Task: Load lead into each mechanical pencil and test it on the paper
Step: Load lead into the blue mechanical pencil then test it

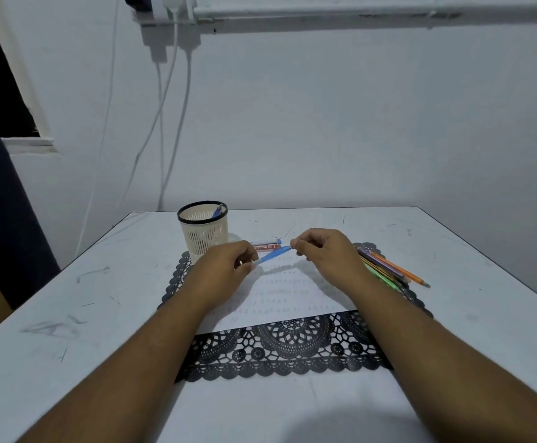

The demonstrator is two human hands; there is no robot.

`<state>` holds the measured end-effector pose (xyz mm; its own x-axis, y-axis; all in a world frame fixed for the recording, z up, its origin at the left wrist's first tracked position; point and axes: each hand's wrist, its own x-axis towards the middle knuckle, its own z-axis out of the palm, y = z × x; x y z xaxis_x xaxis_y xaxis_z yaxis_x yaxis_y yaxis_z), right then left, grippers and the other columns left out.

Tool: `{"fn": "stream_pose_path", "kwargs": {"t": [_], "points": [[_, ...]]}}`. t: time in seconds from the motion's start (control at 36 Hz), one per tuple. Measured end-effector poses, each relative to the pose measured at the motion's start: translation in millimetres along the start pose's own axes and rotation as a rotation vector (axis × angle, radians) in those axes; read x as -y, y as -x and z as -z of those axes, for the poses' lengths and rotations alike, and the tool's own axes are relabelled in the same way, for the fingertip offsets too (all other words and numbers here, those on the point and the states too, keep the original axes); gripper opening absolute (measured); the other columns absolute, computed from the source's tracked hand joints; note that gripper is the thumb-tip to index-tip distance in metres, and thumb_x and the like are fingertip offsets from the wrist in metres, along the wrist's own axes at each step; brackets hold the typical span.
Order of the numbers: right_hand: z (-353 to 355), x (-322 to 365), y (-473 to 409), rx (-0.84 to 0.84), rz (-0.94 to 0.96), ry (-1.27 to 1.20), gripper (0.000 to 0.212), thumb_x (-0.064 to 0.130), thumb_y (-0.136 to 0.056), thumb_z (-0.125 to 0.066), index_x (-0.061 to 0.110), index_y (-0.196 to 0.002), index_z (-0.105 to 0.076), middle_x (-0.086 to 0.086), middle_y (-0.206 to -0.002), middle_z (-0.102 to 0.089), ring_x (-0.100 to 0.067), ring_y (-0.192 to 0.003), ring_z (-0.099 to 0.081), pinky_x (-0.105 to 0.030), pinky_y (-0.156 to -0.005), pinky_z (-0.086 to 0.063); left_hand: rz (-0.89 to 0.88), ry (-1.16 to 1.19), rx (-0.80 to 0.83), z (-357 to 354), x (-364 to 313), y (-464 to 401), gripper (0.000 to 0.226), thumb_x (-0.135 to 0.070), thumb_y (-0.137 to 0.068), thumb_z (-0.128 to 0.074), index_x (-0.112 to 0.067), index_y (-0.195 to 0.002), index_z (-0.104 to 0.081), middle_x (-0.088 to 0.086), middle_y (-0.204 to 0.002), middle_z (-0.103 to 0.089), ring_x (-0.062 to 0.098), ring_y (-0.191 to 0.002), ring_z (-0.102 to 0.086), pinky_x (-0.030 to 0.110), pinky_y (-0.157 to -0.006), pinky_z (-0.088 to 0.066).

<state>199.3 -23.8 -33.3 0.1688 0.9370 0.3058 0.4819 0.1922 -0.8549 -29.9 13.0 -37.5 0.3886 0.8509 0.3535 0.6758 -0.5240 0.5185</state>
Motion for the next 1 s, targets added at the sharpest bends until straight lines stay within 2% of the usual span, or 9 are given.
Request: {"fn": "stream_pose_path", "kwargs": {"t": [0.14,0.33,0.47,0.58,0.72,0.81,0.89,1.0], "points": [[-1,0,0,0.016,0.013,0.025,0.020,0.040,-0.098,-0.070,0.026,-0.086,-0.078,-0.002,-0.085,-0.075,-0.021,-0.073,-0.060,-0.034,-0.069,-0.047,-0.015,-0.024,0.008,0,-3,0,0.005,-0.028,-0.100,-0.065,-0.031,-0.101,-0.069,-0.014,-0.093,-0.067,0.009,-0.087,-0.062,0.042,-0.080,-0.057],[-3,-1,0,0.003,0.009,0.038,0.026,0.045,-0.097,-0.071,0.025,-0.083,-0.078,0.005,-0.076,-0.075,-0.019,-0.070,-0.058,-0.033,-0.067,-0.047,-0.016,-0.032,0.001,-1,-2,0,0.007,-0.028,-0.100,-0.065,-0.033,-0.102,-0.069,-0.015,-0.092,-0.067,0.007,-0.085,-0.061,0.040,-0.078,-0.057],[-2,1,1,0.006,0.022,0.111,0.040,0.049,-0.101,-0.062,0.023,-0.074,-0.074,0.006,-0.068,-0.069,-0.015,-0.065,-0.060,-0.035,-0.069,-0.050,-0.034,-0.015,-0.007,-1,-3,0,0.007,-0.027,-0.100,-0.065,-0.033,-0.102,-0.069,-0.016,-0.093,-0.067,0.004,-0.086,-0.060,0.037,-0.078,-0.056],[-3,3,1,0.016,0.039,0.163,0.052,0.050,-0.105,-0.055,0.017,-0.067,-0.069,-0.010,-0.060,-0.057,-0.014,-0.053,-0.047,-0.031,-0.060,-0.039,-0.047,-0.007,-0.008,0,-4,1,0.008,-0.027,-0.100,-0.066,-0.033,-0.102,-0.069,-0.018,-0.092,-0.066,0.002,-0.085,-0.059,0.032,-0.076,-0.054],[-3,4,2,0.033,0.021,0.176,0.059,0.052,-0.107,-0.049,0.015,-0.062,-0.061,-0.008,-0.059,-0.051,-0.012,-0.048,-0.041,-0.030,-0.061,-0.036,-0.068,-0.007,-0.002,0,-6,1,0.008,-0.026,-0.100,-0.065,-0.032,-0.103,-0.069,-0.019,-0.094,-0.066,0.001,-0.086,-0.058,0.024,-0.071,-0.048],[-5,3,2,0.025,0.006,0.159,0.058,0.055,-0.107,-0.046,0.017,-0.066,-0.060,-0.004,-0.060,-0.053,-0.014,-0.052,-0.044,-0.032,-0.064,-0.037,-0.068,-0.003,-0.004,0,-5,0,0.008,-0.026,-0.100,-0.065,-0.033,-0.104,-0.069,-0.018,-0.094,-0.066,0.001,-0.087,-0.059,0.027,-0.074,-0.051],[-6,6,5,0.029,0.005,0.071,0.049,0.058,-0.106,-0.046,0.019,-0.080,-0.061,0.004,-0.069,-0.058,-0.013,-0.060,-0.050,-0.032,-0.066,-0.040,-0.058,0.023,-0.032,-1,-4,-1,0.008,-0.026,-0.100,-0.066,-0.033,-0.103,-0.069,-0.017,-0.093,-0.067,0.002,-0.086,-0.061,0.032,-0.077,-0.055],[-10,8,5,0.054,-0.003,-0.027,0.030,0.050,-0.102,-0.062,0.021,-0.094,-0.066,0.006,-0.085,-0.070,-0.007,-0.063,-0.060,-0.022,-0.057,-0.046,-0.088,0.073,-0.044,-2,-3,-1,0.006,-0.026,-0.099,-0.068,-0.031,-0.102,-0.069,-0.015,-0.091,-0.069,0.003,-0.084,-0.062,0.032,-0.076,-0.055]]}}
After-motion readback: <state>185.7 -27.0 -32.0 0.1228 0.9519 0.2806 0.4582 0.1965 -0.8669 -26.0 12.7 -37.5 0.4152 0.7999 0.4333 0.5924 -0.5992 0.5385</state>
